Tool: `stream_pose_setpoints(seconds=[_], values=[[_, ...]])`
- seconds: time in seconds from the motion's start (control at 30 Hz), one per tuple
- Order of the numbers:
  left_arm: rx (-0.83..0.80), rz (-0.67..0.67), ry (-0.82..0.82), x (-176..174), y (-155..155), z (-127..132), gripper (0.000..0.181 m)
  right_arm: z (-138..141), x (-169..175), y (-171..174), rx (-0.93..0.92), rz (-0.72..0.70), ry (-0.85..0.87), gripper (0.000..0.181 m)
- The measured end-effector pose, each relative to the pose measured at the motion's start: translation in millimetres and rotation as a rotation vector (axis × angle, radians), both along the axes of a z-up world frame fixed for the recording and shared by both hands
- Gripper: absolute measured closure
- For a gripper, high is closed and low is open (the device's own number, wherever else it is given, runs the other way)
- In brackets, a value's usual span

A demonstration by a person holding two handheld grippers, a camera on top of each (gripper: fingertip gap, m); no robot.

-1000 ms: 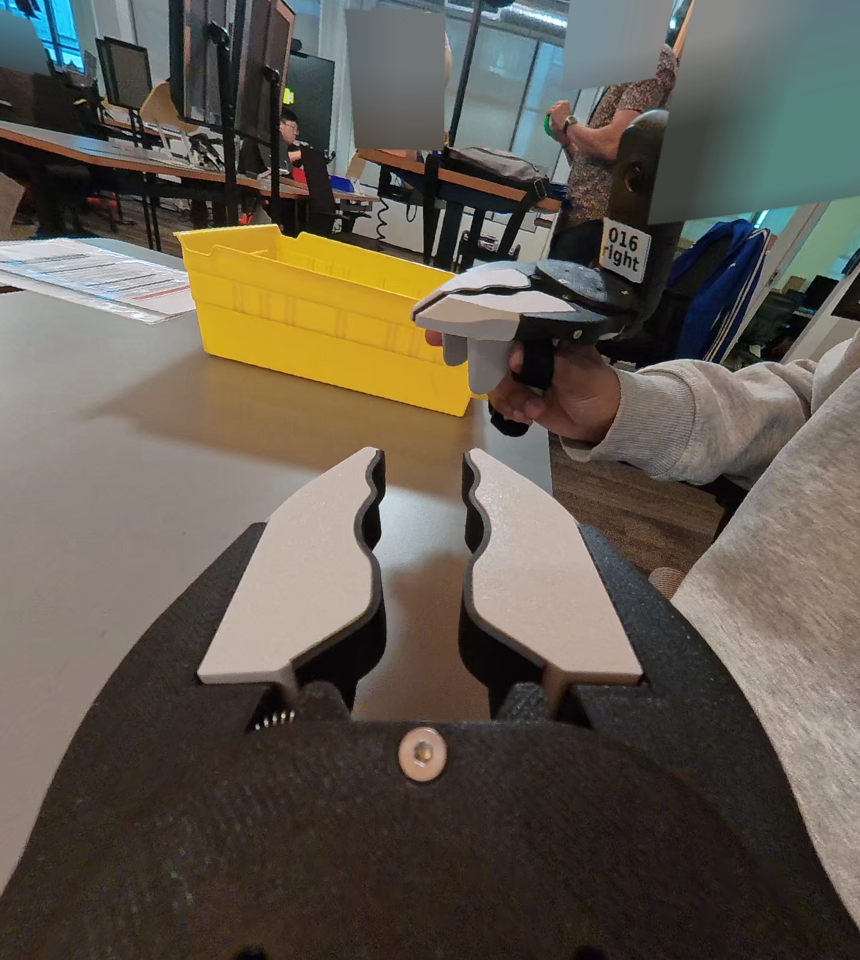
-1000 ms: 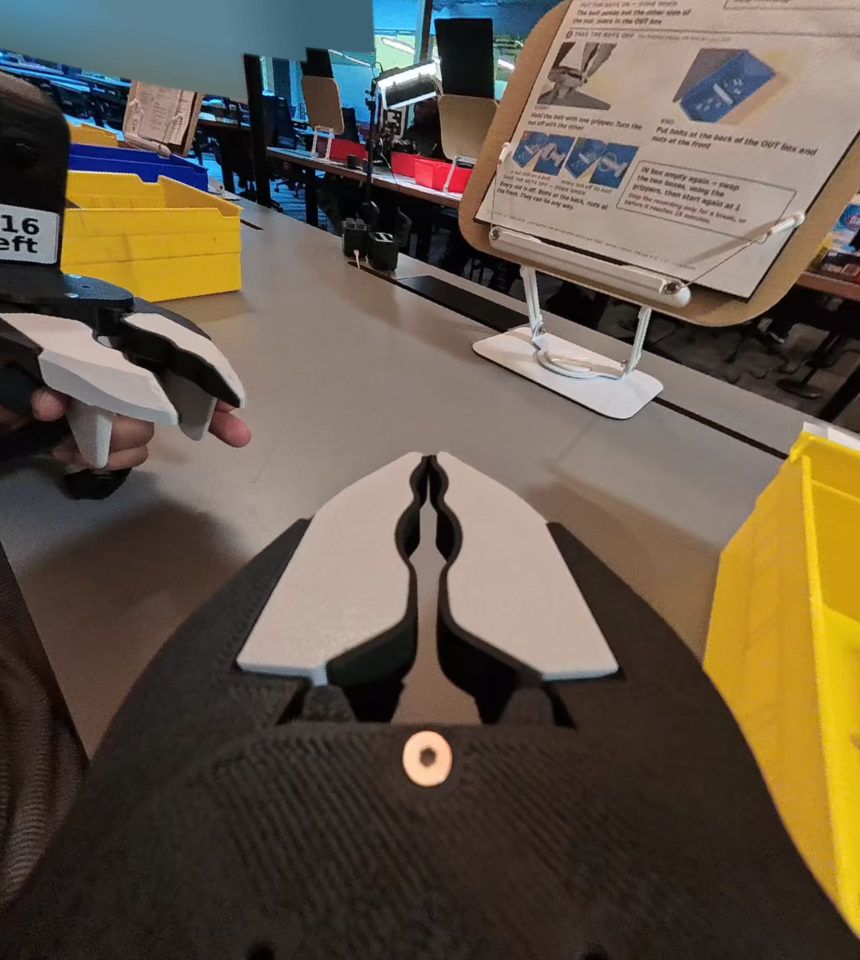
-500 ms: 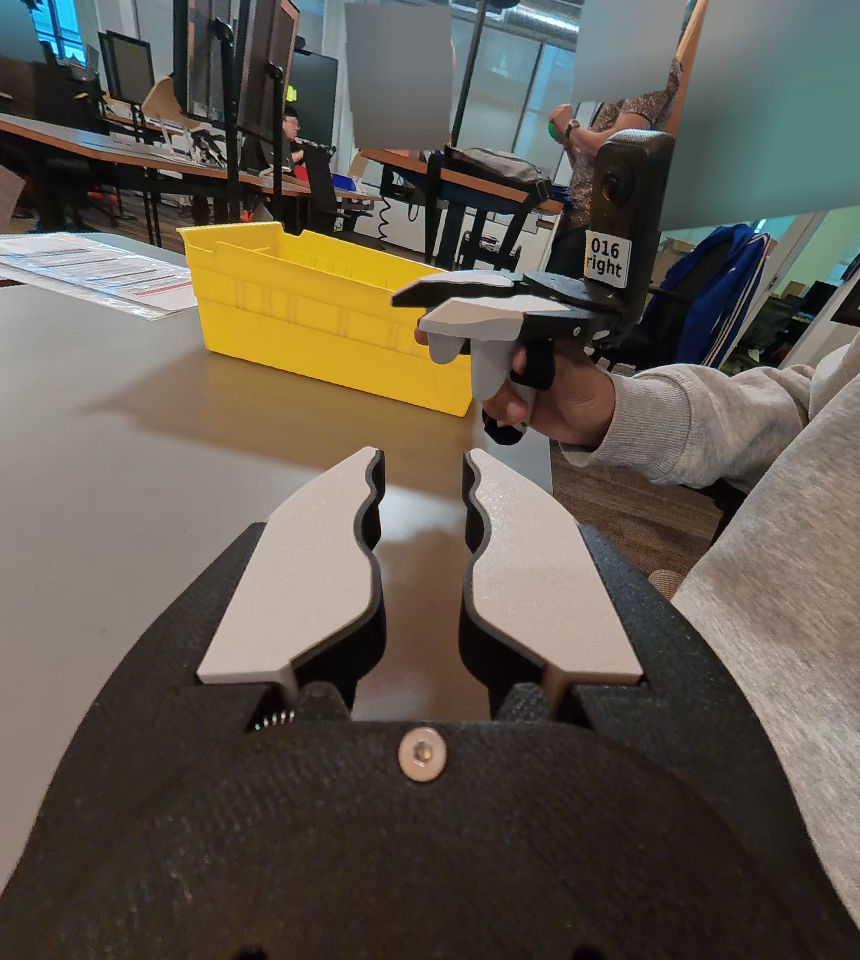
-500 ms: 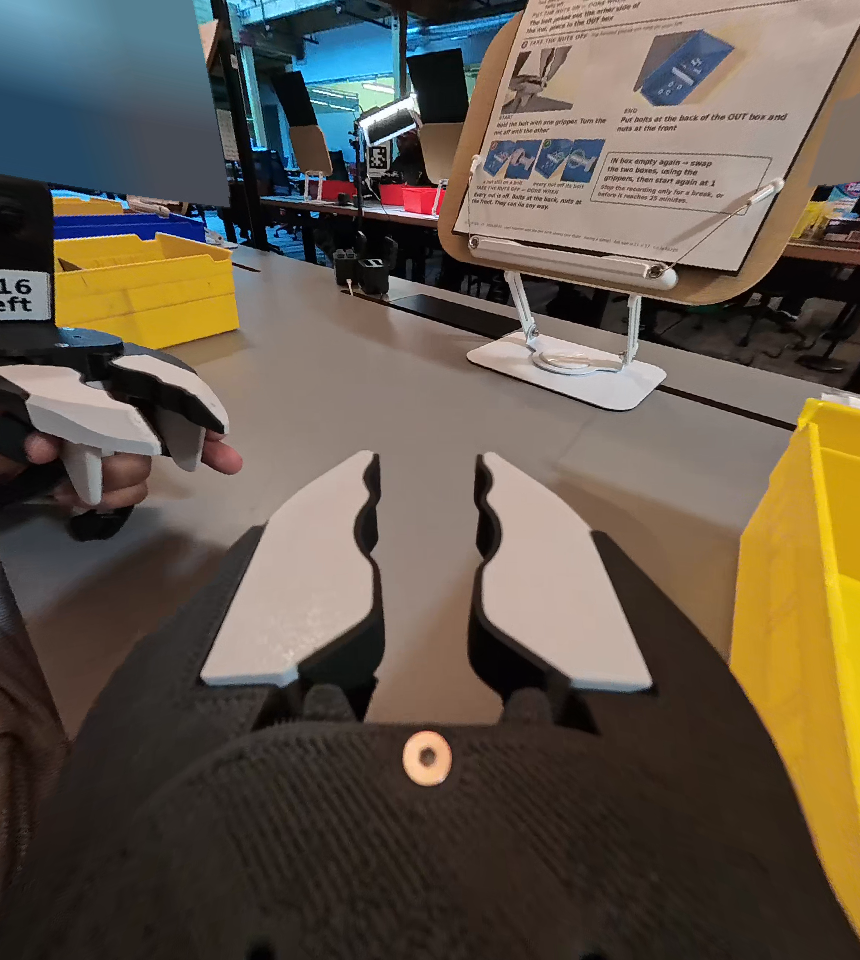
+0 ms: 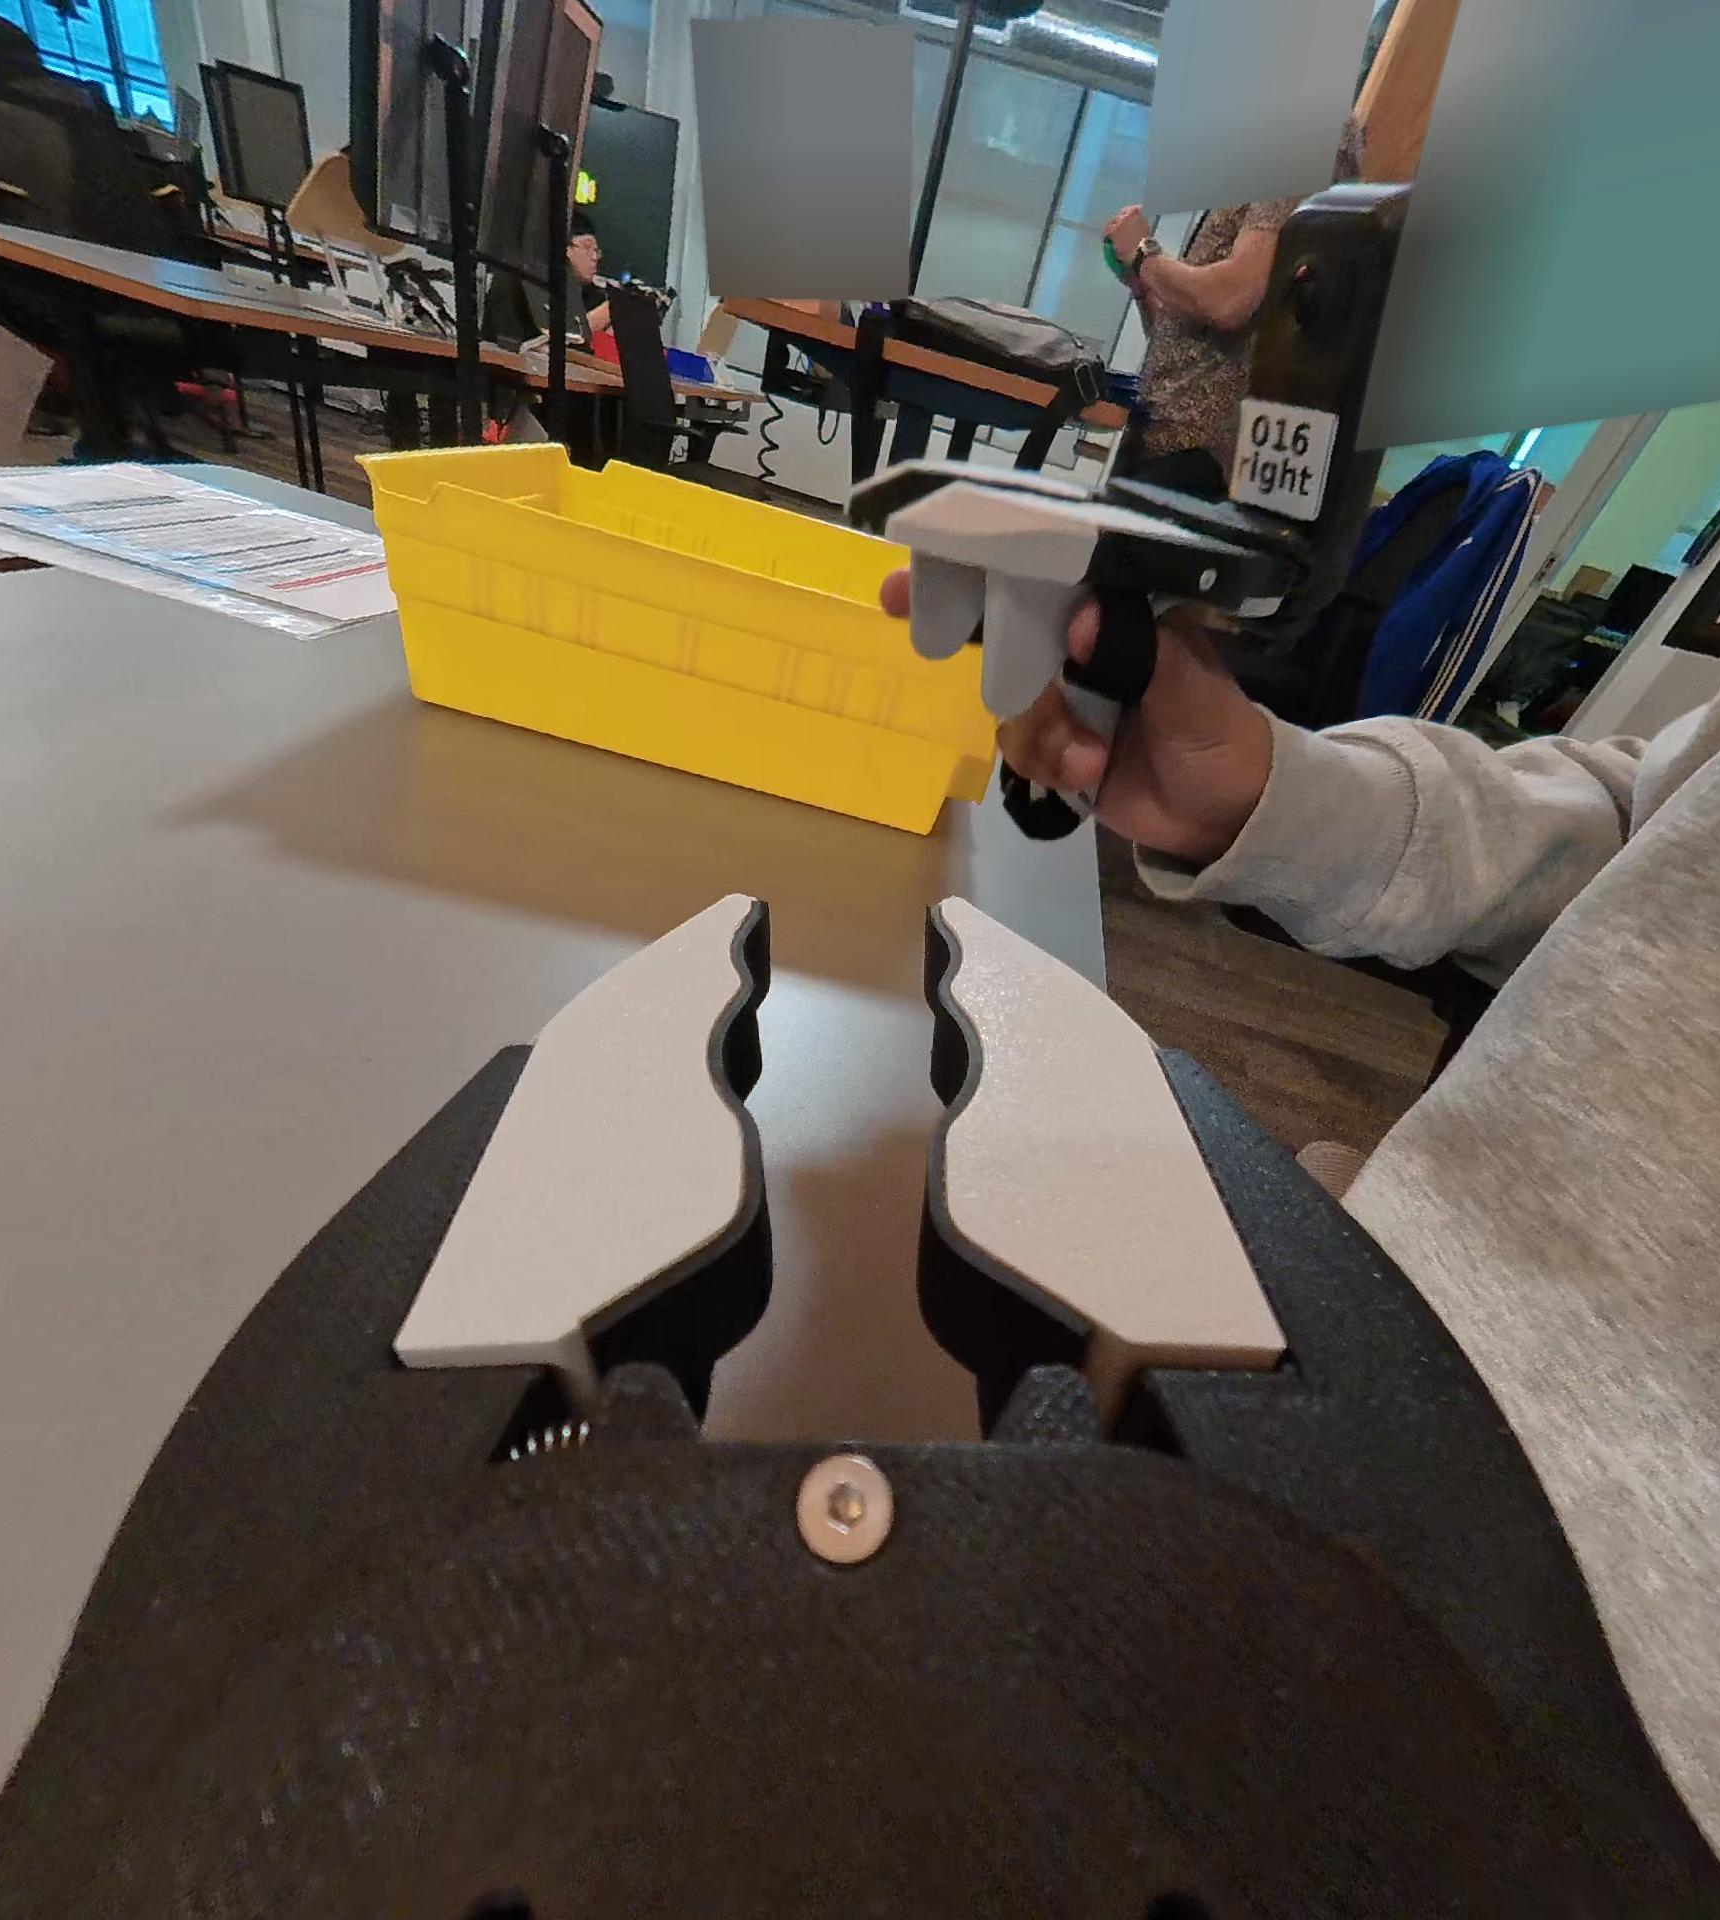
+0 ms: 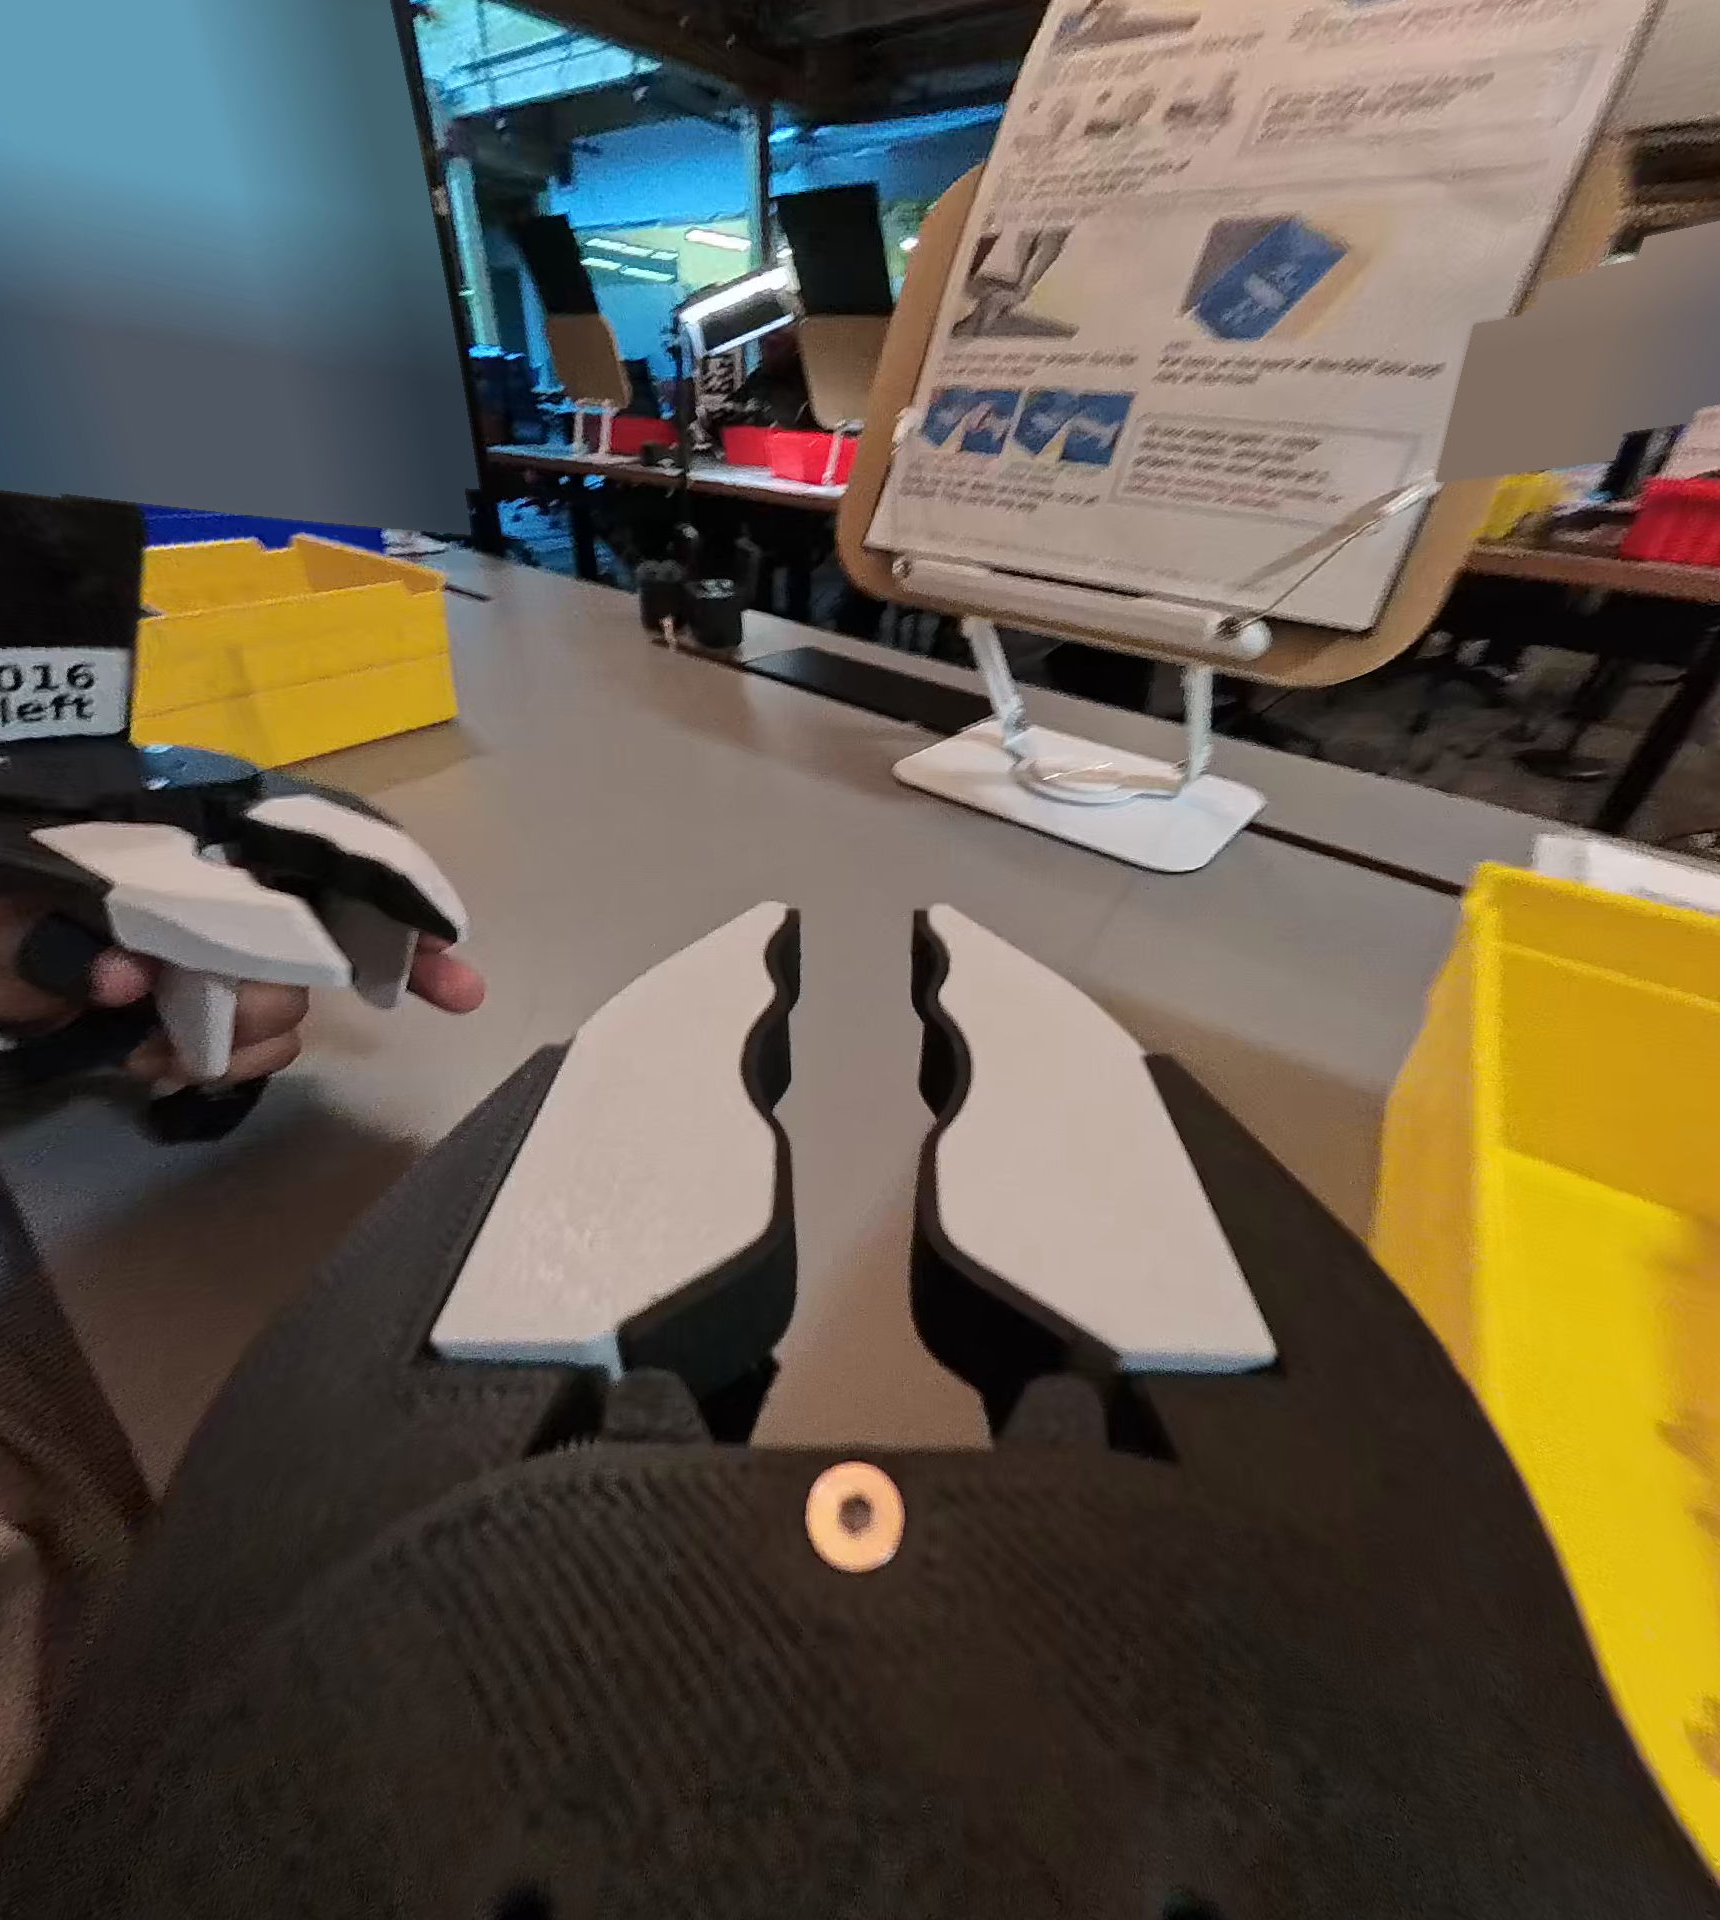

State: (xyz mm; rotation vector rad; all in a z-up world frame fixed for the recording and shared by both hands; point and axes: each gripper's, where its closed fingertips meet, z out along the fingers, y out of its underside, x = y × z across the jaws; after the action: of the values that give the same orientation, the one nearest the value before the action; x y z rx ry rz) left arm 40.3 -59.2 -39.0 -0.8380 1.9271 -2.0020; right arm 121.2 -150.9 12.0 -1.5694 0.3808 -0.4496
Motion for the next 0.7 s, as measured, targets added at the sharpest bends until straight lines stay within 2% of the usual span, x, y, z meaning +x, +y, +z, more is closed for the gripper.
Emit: stream_pose_setpoints(seconds=[0.13,0.27,0.4,0.5,0.6,0.7], values=[[-0.001,0.003,0.004,0.6,0.5,-0.2,0.153,32.4,17.2,-44.4,0.034,-0.171,-0.100,0.162],[-0.008,0.003,0.013,1.5,1.5,-0.4,0.153,46.5,47.1,-126.3,0.021,-0.459,-0.182,0.163],[-0.018,0.000,0.022,2.1,2.5,-0.3,0.153,32.1,78.5,-230.2,-0.002,-0.764,-0.188,0.157],[-0.020,-0.004,0.021,1.6,2.3,-0.1,0.153,12.3,94.4,-290.7,0.058,-0.893,-0.082,0.143],[-0.016,-0.010,0.018,0.8,1.6,-0.1,0.152,-9.8,104.5,-316.5,0.125,-0.918,0.046,0.132],[-0.015,-0.018,0.017,-0.6,0.9,-0.1,0.152,-27.8,114.7,-317.3,0.153,-0.884,0.141,0.127]])
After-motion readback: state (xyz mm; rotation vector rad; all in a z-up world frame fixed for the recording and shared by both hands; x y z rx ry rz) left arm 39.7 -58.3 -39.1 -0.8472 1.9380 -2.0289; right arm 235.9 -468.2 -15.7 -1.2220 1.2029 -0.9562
